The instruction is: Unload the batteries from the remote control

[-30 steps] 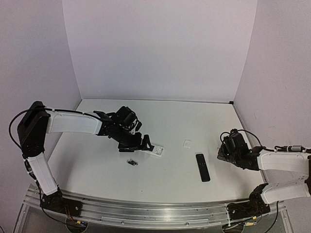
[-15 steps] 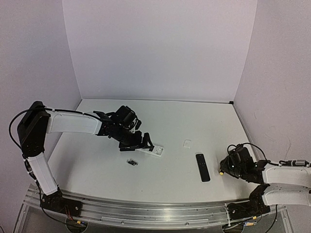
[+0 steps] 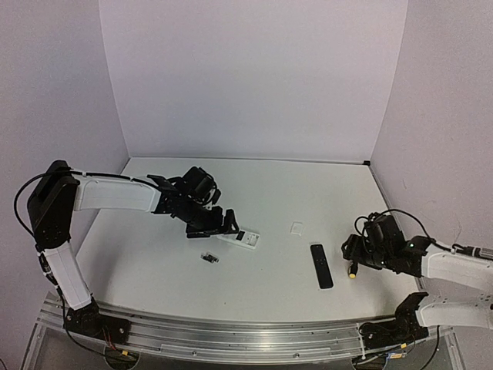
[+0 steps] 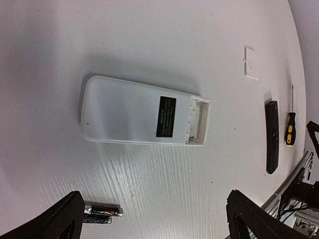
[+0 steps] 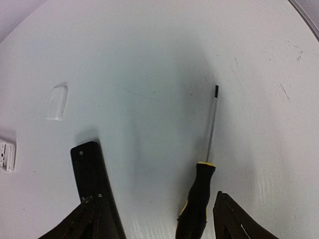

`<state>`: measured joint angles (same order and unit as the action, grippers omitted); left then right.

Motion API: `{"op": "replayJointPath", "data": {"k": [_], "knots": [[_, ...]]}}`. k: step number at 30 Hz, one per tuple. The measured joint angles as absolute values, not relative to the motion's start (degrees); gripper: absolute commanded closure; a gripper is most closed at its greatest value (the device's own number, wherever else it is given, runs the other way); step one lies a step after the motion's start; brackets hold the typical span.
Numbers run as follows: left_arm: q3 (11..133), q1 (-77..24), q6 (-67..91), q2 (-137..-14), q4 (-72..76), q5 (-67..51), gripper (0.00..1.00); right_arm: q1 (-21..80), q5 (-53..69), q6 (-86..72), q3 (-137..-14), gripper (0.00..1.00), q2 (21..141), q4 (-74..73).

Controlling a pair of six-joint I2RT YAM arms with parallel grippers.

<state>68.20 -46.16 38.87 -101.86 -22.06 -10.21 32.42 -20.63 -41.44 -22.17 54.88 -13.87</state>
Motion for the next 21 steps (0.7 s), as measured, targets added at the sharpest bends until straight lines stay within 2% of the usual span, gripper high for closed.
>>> {"op": "replayJointPath", "data": {"k": [6, 15, 21], "knots": [[68.10, -45.53, 38.38, -101.86, -22.02, -10.29, 0.00, 32.27, -9.87, -21.55, -34.49, 0.22, 62.58, -18.84], [68.00, -41.86, 36.16, -101.38, -22.05, -11.96, 0.00, 29.86, 6.69, 20.27, -60.15, 0.16, 88.46, -29.66], [67.99, -39.27, 34.80, -100.44, -22.08, -11.84, 0.00, 26.38, 10.35, 34.22, -73.02, 0.15, 102.92, -35.24]]}}
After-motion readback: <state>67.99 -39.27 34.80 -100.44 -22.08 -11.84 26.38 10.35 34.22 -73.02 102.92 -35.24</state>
